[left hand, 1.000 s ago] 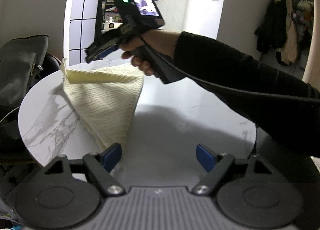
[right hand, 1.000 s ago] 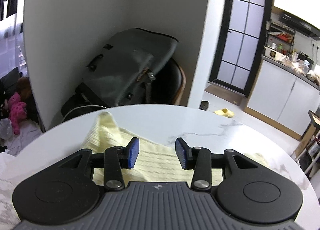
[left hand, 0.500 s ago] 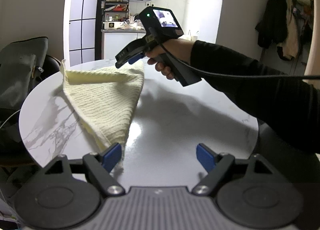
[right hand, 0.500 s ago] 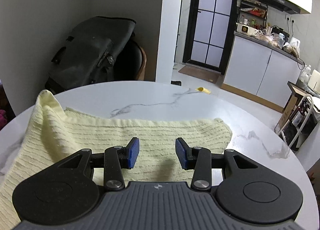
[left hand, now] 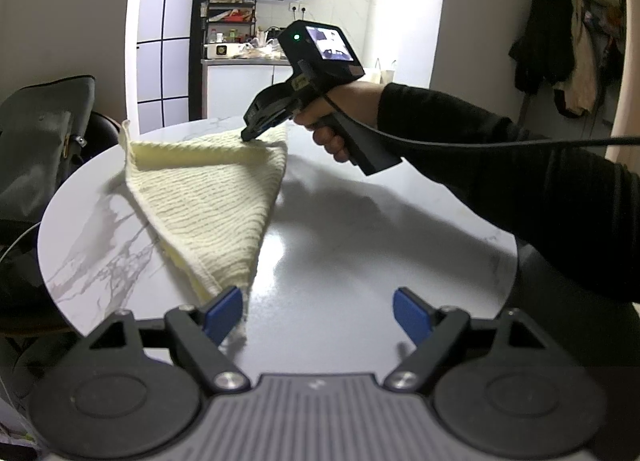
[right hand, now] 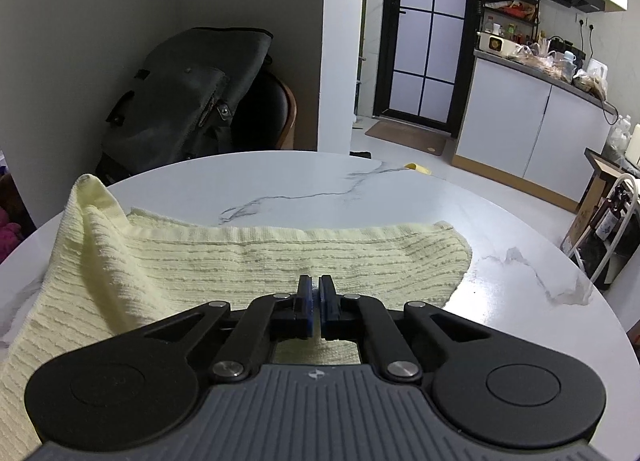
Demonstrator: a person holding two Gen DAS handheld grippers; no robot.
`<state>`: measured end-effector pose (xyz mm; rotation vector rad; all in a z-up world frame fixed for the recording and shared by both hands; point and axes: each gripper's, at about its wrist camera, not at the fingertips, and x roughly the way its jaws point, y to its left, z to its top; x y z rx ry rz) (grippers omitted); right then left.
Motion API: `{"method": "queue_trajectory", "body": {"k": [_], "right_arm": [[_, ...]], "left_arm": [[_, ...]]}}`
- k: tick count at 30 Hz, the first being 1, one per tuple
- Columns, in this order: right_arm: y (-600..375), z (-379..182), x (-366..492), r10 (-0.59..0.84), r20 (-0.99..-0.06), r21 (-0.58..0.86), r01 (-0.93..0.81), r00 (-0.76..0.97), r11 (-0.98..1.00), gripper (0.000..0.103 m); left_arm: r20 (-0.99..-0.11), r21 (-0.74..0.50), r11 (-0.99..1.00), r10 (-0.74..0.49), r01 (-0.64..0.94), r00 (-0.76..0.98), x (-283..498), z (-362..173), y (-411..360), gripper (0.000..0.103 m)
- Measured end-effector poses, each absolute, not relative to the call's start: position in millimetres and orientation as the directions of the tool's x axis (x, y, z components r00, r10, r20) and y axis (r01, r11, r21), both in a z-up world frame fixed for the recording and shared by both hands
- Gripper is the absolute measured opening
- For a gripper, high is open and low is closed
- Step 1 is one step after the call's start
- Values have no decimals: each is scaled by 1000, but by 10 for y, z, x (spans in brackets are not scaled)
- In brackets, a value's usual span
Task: Fold towel
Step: 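Close the right gripper again on the folded corner, then pull the folded corner with the right gripper to line up the edges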
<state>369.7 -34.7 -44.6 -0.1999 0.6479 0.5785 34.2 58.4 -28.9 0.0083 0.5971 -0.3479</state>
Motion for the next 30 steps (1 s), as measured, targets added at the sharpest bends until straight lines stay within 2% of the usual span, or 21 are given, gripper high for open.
{"method": "queue_trajectory", "body": {"k": [4,7,9,10,11,13,15,17,18,30], "right_arm": [[-364,-406,3675,444,-605,4,-555,661,832,3],[-338,-390,3701,434,-612,13,-540,661,841,8],[-354,-381,3695,436,-610,15,-541,661,841,27],[-361,-376,3693,437,-609,15,-542,662,840,41],[-369,-371,3690,439,-608,16,-542,662,840,41],[-385,-361,3685,441,-606,17,-543,662,840,41],[-400,-351,3680,443,-604,19,-544,663,839,35],[-416,-341,3674,445,-602,20,-545,663,838,9],[-423,-336,3672,446,-601,21,-545,663,838,7],[-517,-277,3640,459,-588,29,-550,665,835,4]], "left_arm": [[-552,-91,943,-316,321,772,353,-296,586,85],[-553,-91,944,-313,318,772,362,-300,585,85],[-554,-89,944,-312,318,772,363,-302,586,85],[-555,-87,944,-311,318,771,365,-303,585,85],[-556,-86,944,-311,319,771,366,-303,584,85],[-556,-86,944,-311,319,771,365,-302,586,85],[-556,-86,944,-311,319,770,362,-300,588,85],[-556,-84,944,-311,320,771,358,-301,591,85],[-555,-84,944,-311,321,772,355,-303,591,85],[-555,-90,944,-312,317,771,348,-299,613,85]]}}
